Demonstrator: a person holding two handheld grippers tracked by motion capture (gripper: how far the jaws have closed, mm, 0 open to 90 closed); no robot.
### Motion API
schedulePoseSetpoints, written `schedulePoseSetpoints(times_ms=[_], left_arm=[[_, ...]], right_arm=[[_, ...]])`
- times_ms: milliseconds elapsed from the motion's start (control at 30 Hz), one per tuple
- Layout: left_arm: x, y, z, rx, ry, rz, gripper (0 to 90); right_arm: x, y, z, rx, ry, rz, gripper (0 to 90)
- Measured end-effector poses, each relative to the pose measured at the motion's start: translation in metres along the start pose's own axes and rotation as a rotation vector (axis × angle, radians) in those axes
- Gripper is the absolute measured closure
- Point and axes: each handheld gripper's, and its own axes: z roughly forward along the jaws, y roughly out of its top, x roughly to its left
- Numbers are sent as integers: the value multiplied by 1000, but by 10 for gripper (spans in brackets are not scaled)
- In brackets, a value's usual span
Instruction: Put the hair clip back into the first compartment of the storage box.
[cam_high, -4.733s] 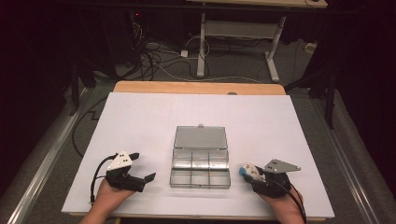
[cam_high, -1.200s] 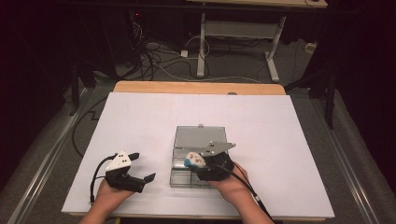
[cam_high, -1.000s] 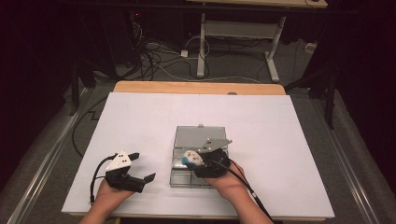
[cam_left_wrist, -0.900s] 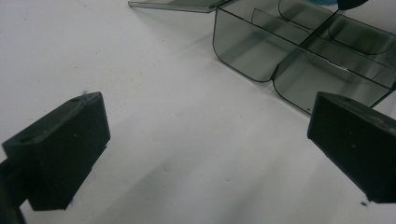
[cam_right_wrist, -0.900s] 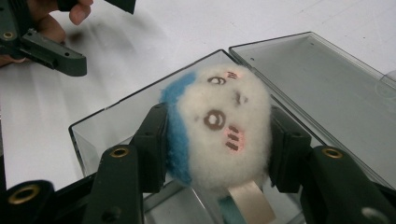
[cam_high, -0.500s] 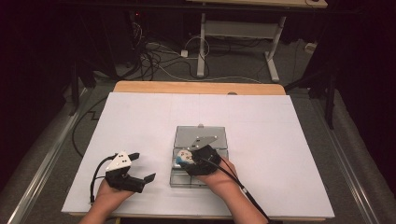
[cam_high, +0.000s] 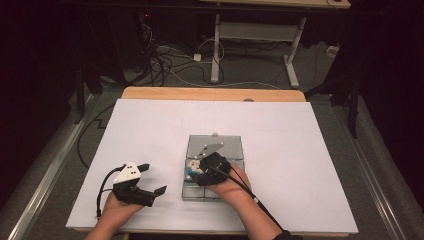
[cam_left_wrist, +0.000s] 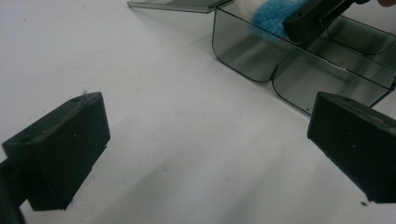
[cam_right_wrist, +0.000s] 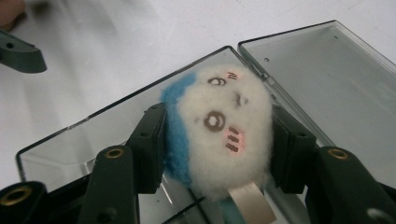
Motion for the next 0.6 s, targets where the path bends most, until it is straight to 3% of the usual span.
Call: schedulePoseSetpoints(times_ms=[67, 100, 233, 400, 600], left_arm=[[0, 0, 0, -1, -1, -1, 0], [0, 0, 0, -1, -1, -1, 0], [0, 0, 0, -3, -1, 0, 0], [1, 0, 0, -5, -2, -6, 0], [1, 0, -1, -8, -2, -8, 0]], right_arm=[[-1, 1, 2, -3, 4, -14, 448], [-1, 1, 3, 3, 7, 8, 422], [-3, 1, 3, 2, 12, 16, 374], [-4, 0, -8, -21, 24, -2, 374], [-9, -11, -28, -69, 26, 19, 343]])
